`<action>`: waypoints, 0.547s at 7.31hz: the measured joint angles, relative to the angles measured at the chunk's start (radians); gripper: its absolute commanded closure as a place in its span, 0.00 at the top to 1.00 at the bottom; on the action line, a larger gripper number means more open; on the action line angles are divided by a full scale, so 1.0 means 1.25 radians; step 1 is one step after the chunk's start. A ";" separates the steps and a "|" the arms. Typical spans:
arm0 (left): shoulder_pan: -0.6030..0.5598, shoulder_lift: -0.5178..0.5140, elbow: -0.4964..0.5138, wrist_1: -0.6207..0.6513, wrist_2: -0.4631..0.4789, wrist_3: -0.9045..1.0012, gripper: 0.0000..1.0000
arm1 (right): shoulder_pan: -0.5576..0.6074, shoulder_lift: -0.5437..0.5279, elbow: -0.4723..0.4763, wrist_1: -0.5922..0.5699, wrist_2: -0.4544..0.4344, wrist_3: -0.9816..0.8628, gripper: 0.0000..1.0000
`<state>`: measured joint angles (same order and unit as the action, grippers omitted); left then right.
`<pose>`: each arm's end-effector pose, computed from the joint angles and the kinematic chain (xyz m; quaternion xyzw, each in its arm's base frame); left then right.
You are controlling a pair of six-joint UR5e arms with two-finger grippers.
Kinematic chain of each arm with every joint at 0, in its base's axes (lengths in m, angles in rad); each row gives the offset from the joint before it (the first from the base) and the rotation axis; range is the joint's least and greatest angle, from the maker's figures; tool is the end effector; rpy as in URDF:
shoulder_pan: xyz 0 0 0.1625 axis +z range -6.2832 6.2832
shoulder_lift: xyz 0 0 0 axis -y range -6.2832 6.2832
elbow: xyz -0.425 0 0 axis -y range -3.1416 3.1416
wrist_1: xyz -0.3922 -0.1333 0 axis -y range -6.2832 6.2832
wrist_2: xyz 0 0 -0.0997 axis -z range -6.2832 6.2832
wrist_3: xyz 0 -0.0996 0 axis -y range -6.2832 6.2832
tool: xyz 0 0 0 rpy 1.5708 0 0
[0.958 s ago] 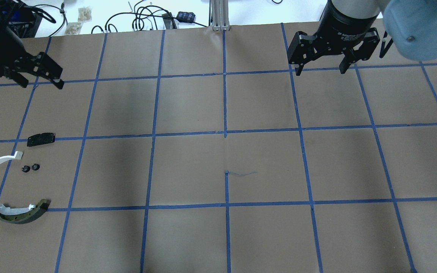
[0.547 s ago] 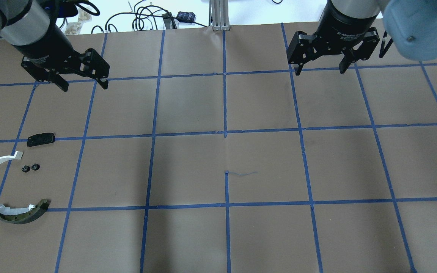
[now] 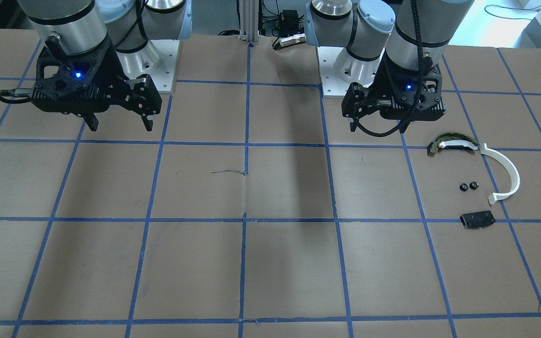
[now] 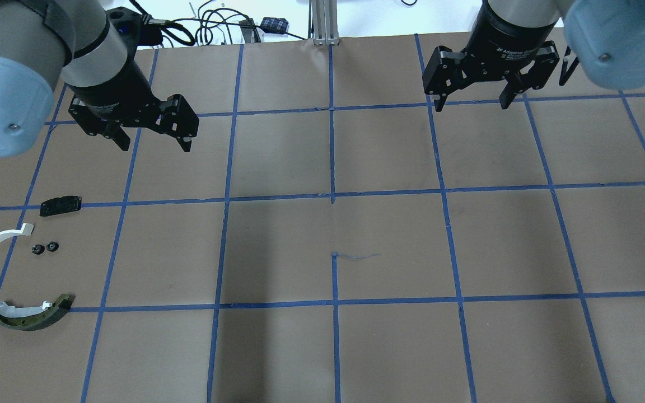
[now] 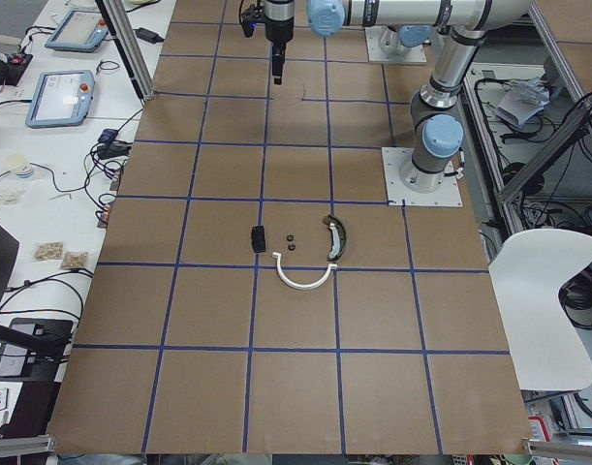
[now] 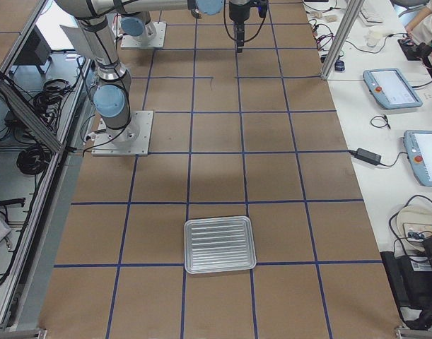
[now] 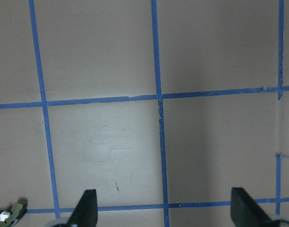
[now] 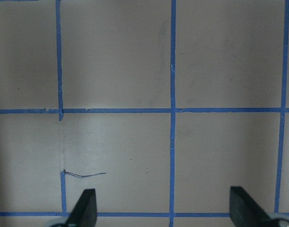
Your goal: Place bearing gear from tray to pile
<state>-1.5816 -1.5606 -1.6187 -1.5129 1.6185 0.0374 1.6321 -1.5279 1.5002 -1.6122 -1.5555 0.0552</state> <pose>-0.1338 -0.4879 0.4752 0.0239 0.9994 -0.0098 0.0240 0.1662 -0.5074 0.5055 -0.0033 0.9994 -0.0340 0.0096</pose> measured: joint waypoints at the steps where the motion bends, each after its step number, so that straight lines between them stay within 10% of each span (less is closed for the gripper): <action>1: 0.004 0.003 0.002 -0.007 0.001 0.001 1.00 | 0.000 0.000 0.000 0.000 0.000 0.000 1.00; 4: 0.016 0.004 0.004 -0.015 -0.003 0.007 1.00 | 0.000 0.001 0.000 0.000 0.000 0.000 1.00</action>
